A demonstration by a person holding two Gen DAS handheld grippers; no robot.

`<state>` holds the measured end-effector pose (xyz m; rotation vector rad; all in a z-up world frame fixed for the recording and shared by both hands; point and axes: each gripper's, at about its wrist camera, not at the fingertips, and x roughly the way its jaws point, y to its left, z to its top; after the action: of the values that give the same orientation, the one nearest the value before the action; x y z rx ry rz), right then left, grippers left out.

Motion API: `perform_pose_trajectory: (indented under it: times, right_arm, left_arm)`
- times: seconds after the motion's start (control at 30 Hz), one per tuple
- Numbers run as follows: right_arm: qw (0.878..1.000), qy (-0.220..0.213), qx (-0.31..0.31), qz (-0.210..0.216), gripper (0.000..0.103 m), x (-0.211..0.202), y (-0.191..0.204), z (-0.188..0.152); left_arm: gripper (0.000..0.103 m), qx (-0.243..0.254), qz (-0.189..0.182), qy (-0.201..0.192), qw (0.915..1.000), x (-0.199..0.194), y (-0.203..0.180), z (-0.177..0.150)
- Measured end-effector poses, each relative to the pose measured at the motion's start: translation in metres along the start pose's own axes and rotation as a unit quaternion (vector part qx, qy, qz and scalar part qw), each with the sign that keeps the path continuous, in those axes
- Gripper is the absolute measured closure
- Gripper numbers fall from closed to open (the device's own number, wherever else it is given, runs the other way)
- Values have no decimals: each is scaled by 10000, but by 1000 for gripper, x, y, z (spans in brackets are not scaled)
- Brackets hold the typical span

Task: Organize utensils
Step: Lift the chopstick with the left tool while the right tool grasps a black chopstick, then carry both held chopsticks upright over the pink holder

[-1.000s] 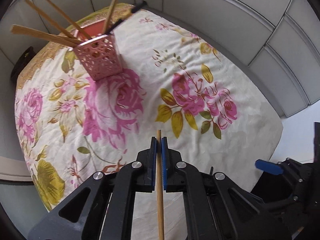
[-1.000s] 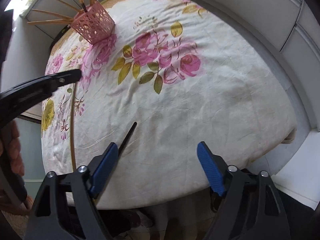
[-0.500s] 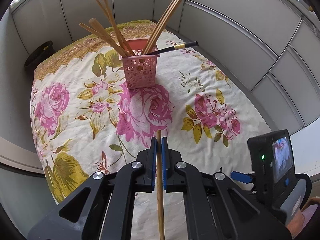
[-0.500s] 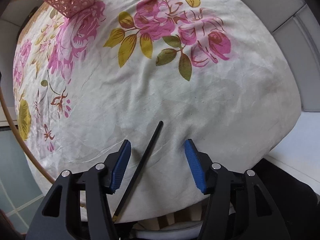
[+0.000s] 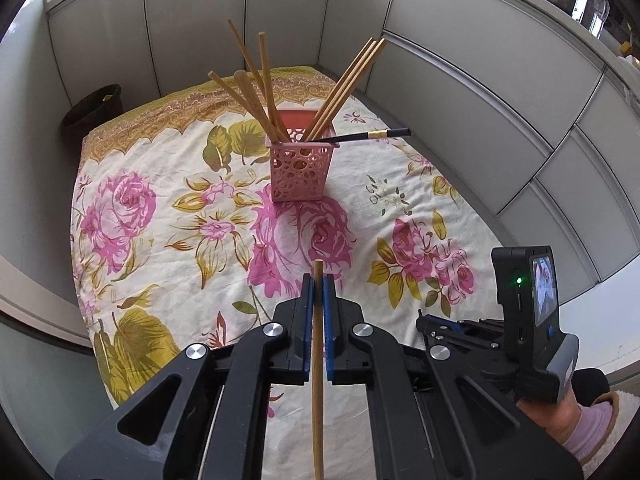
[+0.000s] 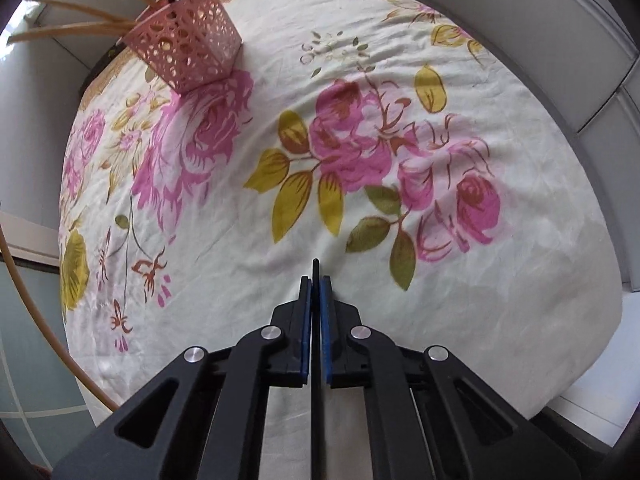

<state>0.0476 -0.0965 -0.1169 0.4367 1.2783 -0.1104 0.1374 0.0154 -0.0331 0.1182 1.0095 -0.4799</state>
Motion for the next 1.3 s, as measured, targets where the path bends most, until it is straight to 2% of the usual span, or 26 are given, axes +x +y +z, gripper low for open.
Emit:
perform_pose_trajectory:
  times: [0.1,0.17,0.3,0.43,0.6,0.7,0.87,1.3]
  right_arm:
    - [9991,-414,-89,101,99,-15,-8,10]
    - [9954,-907,-266,133,99,-34,-6,11]
    - [9823,-1742,-598,334,99,-83,-7,13]
    - [9693,-2253,-820,553,99,-126,-5,3]
    - [9623,-2433,-955,751,99,-163,-8,-6]
    - [9583,-2561,-998,786,99,-185,-10,-7]
    - [9499,-2815,-1001,919,99,-231,-13,2]
    - [9178,-3559,-1254,1237,98,-346,7,29]
  left_arm:
    - [99,80,-1,-216,9997,-7,-9,0]
    - [99,145,54,-398,9991,-14,-15,0]
    - [99,259,160,-755,9967,-32,-29,0]
    - [99,327,249,-1087,9932,-51,-42,0]
    - [99,251,311,-1402,9893,-70,-57,-5]
    - [99,251,354,-1460,9883,-77,-63,-3]
    - [99,247,483,-1640,9850,-95,-71,3]
    - [99,401,873,-2307,9683,-158,-83,45]
